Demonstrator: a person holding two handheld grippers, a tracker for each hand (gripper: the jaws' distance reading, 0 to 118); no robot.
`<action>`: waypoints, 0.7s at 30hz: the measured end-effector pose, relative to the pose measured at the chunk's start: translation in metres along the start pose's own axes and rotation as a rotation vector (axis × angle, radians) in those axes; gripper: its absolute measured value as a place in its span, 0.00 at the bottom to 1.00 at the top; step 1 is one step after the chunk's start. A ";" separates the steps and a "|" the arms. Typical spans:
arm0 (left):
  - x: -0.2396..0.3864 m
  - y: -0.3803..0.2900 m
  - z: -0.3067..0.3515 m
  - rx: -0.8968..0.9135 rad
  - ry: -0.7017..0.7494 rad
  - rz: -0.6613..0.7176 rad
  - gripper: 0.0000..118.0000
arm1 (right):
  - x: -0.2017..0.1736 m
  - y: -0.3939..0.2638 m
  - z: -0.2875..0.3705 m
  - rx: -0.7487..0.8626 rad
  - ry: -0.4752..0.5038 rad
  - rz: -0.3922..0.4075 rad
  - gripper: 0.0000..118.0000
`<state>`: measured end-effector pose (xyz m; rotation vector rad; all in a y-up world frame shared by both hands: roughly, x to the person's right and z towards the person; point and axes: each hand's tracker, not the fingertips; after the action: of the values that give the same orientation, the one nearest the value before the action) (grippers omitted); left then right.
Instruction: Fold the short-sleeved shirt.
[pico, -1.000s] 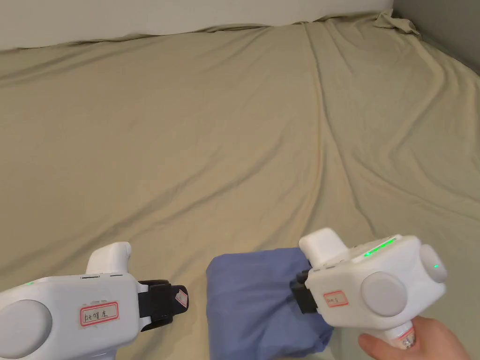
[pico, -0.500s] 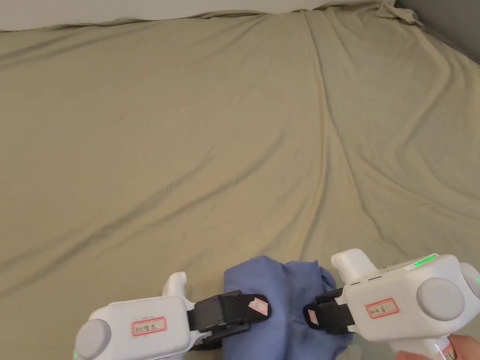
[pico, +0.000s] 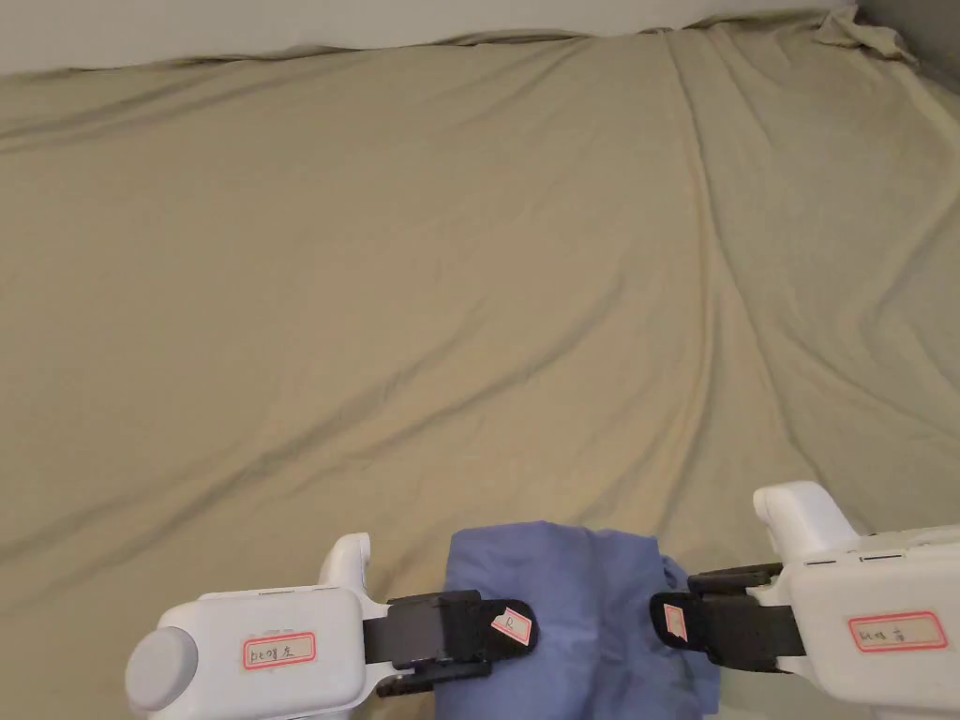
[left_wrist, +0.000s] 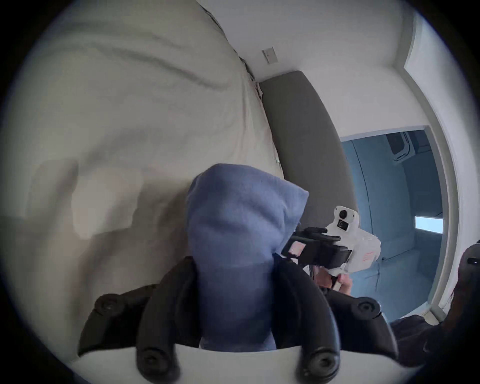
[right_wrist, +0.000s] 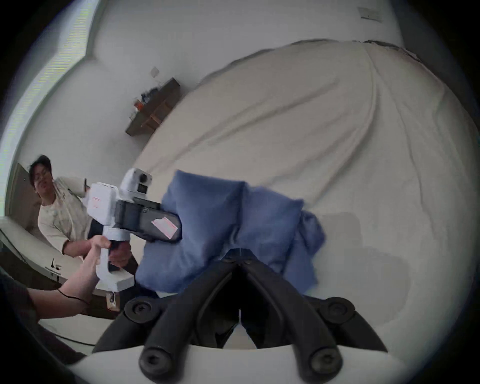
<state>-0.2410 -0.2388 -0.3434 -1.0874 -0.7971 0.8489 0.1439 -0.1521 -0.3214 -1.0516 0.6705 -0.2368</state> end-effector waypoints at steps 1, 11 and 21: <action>-0.002 0.004 0.017 0.000 0.008 -0.004 0.37 | -0.004 0.002 0.005 0.014 -0.002 0.002 0.02; -0.041 0.057 0.256 0.007 0.501 0.018 0.37 | -0.060 0.024 0.002 0.081 -0.007 0.056 0.02; -0.092 0.059 0.350 0.186 0.914 0.223 0.68 | -0.111 0.030 -0.047 -0.011 0.032 0.149 0.02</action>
<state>-0.5991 -0.1625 -0.3179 -1.2452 0.1656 0.4978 0.0242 -0.1172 -0.3184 -1.0047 0.7759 -0.1213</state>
